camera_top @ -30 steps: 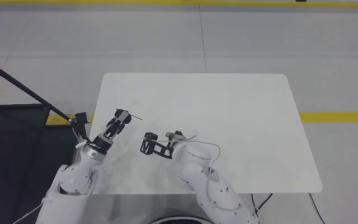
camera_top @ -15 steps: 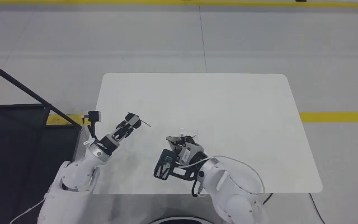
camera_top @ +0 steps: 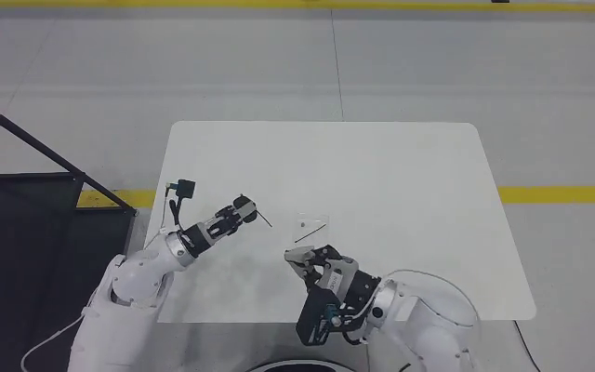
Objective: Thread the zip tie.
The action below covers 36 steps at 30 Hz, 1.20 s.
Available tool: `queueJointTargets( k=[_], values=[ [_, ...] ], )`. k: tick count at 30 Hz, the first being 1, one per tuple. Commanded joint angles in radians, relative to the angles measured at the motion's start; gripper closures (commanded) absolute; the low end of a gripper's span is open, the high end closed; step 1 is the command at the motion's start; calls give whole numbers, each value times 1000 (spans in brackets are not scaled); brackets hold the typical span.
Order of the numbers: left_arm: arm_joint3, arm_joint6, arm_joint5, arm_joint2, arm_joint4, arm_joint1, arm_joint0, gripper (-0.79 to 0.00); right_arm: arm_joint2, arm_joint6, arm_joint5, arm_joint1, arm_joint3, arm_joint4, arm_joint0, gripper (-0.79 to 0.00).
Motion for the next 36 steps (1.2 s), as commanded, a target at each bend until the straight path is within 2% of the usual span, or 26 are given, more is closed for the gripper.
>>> queueJointTargets(
  k=[1, 7, 10, 14, 19, 24, 31, 36],
  values=[
    [0, 0, 0, 0, 0, 0, 0, 0, 0, 0, 0, 0, 0, 0, 0, 0],
    [-5, 3, 3, 4, 12, 0, 2, 0, 0, 0, 0, 0, 0, 0, 0, 0],
    [-4, -56, -10, 33, 36, 3, -17, 0, -7, -27, 22, 3, -14, 17, 0, 0],
    [50, -201, -56, 66, -4, 10, -87, 0, 6, -138, 44, 18, -37, 14, -4, 0],
    [122, -380, -118, 119, -63, 18, -186, 0, 47, -343, 98, 42, -37, -9, -33, 0],
    [176, -483, -164, 183, -146, 18, -267, 0, 78, -475, 128, 63, -2, -26, -46, 0],
    [175, -523, -159, 266, -195, 29, -325, 0, 74, -496, 125, 82, 33, -39, -19, 0],
    [177, -519, -163, 266, -198, 34, -328, 0, 70, -486, 119, 84, 32, -54, -15, 0]
  ],
)
